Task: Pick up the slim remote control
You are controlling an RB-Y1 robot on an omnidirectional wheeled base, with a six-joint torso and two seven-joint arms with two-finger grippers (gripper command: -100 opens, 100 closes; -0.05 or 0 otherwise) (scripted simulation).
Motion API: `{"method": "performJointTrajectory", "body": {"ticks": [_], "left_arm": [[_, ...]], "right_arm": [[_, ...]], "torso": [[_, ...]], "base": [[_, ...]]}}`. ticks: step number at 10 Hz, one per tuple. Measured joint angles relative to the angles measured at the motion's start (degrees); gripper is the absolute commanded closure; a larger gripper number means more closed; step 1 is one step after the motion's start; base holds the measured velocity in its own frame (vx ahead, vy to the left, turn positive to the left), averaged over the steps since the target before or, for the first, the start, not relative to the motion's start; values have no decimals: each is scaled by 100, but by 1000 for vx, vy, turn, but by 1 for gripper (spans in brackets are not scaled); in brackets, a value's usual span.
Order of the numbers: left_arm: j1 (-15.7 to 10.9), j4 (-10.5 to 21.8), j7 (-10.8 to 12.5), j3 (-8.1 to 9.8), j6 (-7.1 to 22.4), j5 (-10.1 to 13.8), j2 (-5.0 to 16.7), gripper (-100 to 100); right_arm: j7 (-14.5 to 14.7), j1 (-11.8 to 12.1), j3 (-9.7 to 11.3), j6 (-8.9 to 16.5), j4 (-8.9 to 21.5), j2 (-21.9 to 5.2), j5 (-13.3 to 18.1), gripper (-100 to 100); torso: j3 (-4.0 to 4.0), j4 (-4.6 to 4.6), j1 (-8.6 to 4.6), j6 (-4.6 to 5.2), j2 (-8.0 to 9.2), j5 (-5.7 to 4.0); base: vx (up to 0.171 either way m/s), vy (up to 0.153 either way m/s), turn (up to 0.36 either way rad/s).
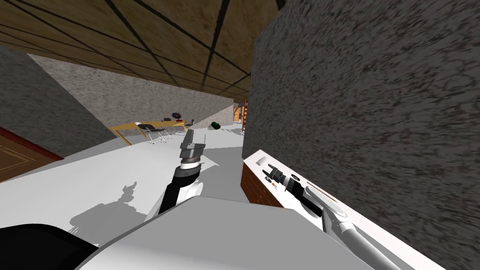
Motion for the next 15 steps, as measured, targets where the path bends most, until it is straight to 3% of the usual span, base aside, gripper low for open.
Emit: {"method": "performJointTrajectory", "body": {"ticks": [2, 7, 9, 12, 14, 15], "left_arm": [[0, 0, 0, 0, 0, 0, 0, 0], [1, -1, 0, 1, 0, 0, 0, 0], [1, 0, 0, 1, 0, 0, 1, 0], [1, 0, 0, 1, 0, 0, 1, 0], [2, -1, 0, 1, 0, 0, 1, 0], [2, 0, 0, 2, 0, 0, 1, 0]], "right_arm": [[65, -89, 145, -1, 185, -169, 190, -100], [316, -75, 547, -1, 541, -882, 782, -100], [541, -56, 804, -74, 909, -1198, 1090, -100], [697, 112, 1207, 89, 969, -1687, 1559, -100], [852, 25, 1390, -44, 1358, -1954, 1756, -100], [839, 133, 1554, 29, 1268, -2222, 1922, -100]], "torso": [[-7, -3, -11, 1, -12, -2], [1, -1, -14, 11, 4, -3], [-9, -4, -18, 6, -14, -4], [-11, -5, -13, 6, -16, -3], [-10, -5, -16, 9, -14, -3], [-12, -5, -18, 7, -20, -3]], "base": [[85, 3, 332], [53, -5, 302], [85, -18, 343], [83, -9, 369], [89, -27, 362], [75, -34, 161]]}}
